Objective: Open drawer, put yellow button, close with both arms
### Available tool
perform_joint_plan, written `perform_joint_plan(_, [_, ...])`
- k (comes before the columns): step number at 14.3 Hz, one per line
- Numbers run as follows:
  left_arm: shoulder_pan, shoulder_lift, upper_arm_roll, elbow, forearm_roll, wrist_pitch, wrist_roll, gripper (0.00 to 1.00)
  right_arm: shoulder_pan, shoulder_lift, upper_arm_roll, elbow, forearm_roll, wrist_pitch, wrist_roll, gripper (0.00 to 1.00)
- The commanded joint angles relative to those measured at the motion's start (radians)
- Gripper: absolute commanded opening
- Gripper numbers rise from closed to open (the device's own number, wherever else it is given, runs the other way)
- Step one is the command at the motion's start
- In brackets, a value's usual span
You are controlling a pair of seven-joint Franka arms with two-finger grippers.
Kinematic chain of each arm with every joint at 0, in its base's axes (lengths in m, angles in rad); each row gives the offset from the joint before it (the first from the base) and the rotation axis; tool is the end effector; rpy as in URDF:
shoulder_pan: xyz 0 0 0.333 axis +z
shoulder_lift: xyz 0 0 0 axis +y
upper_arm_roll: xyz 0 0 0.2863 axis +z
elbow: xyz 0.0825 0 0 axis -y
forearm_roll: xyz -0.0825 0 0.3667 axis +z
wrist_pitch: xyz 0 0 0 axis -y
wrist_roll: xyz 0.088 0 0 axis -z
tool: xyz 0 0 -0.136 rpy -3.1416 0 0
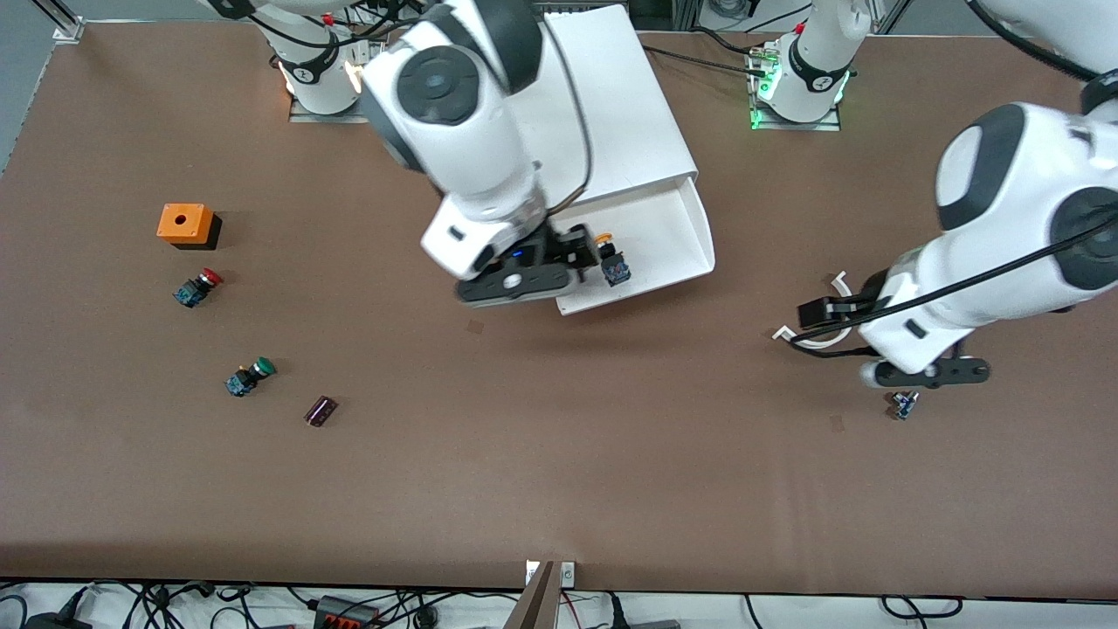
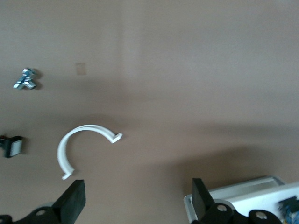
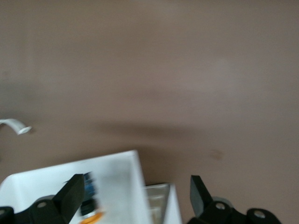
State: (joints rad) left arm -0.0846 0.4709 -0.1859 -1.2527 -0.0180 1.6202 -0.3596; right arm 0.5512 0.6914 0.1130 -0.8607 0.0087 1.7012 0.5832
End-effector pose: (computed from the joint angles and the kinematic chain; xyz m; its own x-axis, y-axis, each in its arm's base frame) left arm 0.6324 -0.1554 0.4365 0.9868 0.1018 -0.1256 0.1101 -0.9920 0.0613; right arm 0.5819 0.4207 0.4709 0.9957 0.0429 0.0818 0.0548 -0.9871 -0.1505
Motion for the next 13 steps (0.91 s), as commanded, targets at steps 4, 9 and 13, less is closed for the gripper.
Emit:
perform_joint_plan(4, [-0.085, -0.015, -0.024, -0.186, 0.012, 0.232, -0.194, 1.0, -0.304, -0.056, 0.008, -0.054, -0.026, -0.161, -0.359, 1.0])
perform_joint_plan(9, [-0.178, -0.015, -0.024, -0.312, 0.012, 0.392, -0.291, 1.0, -0.513, -0.073, 0.008, -0.08, -0.026, -0.169, -0.534, 1.0])
perform_joint_plan(13, [-0.208, -0.02, -0.075, -0.364, 0.012, 0.417, -0.349, 1.0, -0.568, -0.107, 0.008, -0.08, -0.062, -0.204, -0.534, 1.0])
